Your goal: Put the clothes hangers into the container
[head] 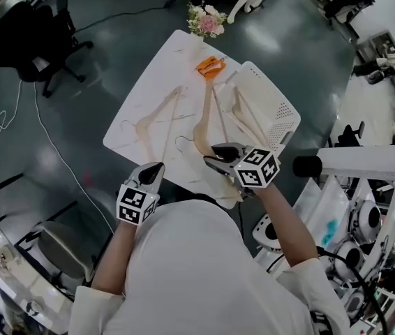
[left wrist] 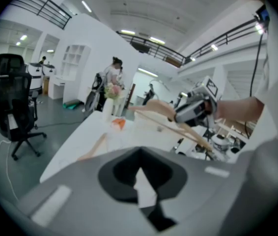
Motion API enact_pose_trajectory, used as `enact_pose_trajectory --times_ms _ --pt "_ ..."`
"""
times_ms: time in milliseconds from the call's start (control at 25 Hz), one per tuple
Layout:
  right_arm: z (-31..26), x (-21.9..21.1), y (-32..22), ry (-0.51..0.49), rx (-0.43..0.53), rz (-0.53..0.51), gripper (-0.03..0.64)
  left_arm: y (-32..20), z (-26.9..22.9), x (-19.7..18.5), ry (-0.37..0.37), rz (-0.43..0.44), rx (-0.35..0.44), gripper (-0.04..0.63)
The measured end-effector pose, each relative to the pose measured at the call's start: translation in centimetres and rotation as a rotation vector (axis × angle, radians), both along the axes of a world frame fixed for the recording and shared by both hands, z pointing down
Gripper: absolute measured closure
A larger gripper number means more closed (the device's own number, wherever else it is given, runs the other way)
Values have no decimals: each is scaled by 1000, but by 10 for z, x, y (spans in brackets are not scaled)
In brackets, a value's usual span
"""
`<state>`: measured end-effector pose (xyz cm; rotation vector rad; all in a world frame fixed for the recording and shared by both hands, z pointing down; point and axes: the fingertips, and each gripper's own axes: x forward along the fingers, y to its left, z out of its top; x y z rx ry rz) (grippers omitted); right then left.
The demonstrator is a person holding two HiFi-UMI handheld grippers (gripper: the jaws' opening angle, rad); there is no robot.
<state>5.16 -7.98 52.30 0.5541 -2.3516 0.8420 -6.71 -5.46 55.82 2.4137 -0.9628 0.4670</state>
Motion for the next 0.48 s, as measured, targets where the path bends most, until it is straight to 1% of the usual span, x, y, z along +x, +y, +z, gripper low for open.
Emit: enact_pose_trajectory --times_ms 120,240,360,480 --pt "-18 28 -6 4 13 12 489 1 -1 11 -6 14 3 597" --pt "-25 61 -15 22 3 31 489 4 1 18 -12 18 -5 597" --pt "-25 95 -29 56 -32 40 489 4 2 23 -20 20 -6 597" --pt "-16 119 -40 75 -101 39 489 4 4 24 -26 12 -7 597"
